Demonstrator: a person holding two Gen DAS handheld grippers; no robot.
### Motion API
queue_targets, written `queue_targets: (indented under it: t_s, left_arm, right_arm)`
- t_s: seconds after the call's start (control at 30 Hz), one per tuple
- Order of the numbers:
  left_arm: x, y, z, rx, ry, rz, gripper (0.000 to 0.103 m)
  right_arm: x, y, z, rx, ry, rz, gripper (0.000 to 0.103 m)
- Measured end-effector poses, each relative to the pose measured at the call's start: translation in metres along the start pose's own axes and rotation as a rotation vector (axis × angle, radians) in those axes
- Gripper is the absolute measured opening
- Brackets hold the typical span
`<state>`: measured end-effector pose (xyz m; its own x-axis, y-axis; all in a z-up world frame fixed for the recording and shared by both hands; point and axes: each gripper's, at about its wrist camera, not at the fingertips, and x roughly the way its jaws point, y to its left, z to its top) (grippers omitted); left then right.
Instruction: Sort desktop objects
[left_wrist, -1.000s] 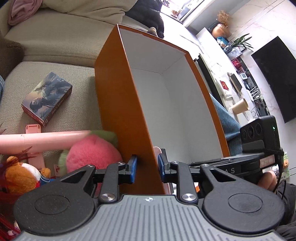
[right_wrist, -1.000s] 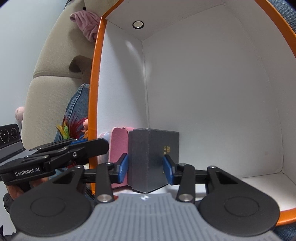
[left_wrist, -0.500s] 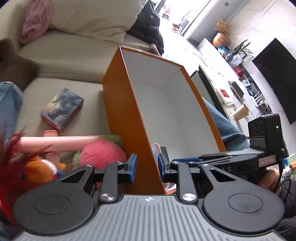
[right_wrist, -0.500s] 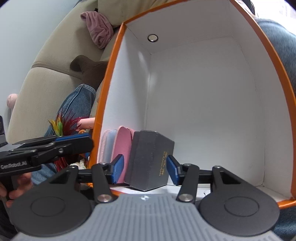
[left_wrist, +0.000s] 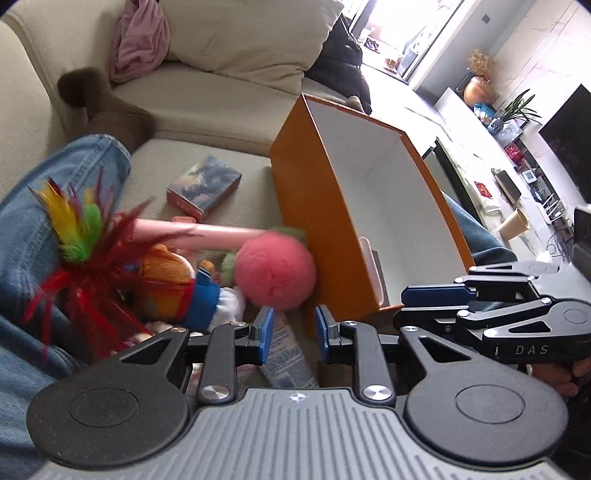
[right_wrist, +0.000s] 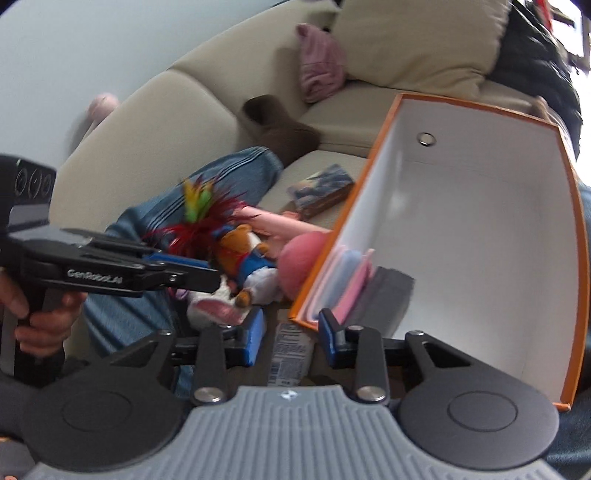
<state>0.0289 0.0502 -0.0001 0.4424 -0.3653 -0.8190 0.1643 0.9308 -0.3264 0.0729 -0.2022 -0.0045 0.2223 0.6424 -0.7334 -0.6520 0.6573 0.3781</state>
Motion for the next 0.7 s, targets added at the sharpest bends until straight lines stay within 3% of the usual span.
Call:
queue_targets:
  t_s: [0.17, 0.3, 0.4, 0.47, 0.5, 0.6, 0.7]
  left_arm:
    - [-0.003, 0.017, 0.025, -0.023, -0.044, 0.057, 0.027]
    - [0.014, 0.038, 0.051, -0.086, -0.057, 0.078, 0.027]
    - [0.038, 0.059, 0.071, -0.174, -0.041, 0.097, 0.036]
    - [0.054, 0.071, 0.083, -0.213, -0.025, 0.108, 0.052]
    - [0.062, 0.078, 0.088, -0.246, -0.027, 0.111, 0.055]
    - [0.089, 0.097, 0.101, -0.334, -0.003, 0.1, 0.055]
    - [0.114, 0.112, 0.108, -0.394, 0.03, 0.108, 0.056]
  right_arm:
    - [0.013, 0.011, 0.035, -0.111, 0.014, -0.065, 0.036]
    - [0.047, 0.02, 0.066, -0.212, 0.073, -0.109, 0.036]
    - [0.077, 0.022, 0.089, -0.254, 0.127, -0.139, 0.036]
    - [0.098, 0.019, 0.105, -0.28, 0.163, -0.159, 0.036]
    - [0.108, 0.018, 0.112, -0.295, 0.179, -0.171, 0.036]
    - [0.138, 0.013, 0.132, -0.348, 0.229, -0.227, 0.027]
    - [0.163, 0.006, 0.148, -0.386, 0.28, -0.254, 0.026]
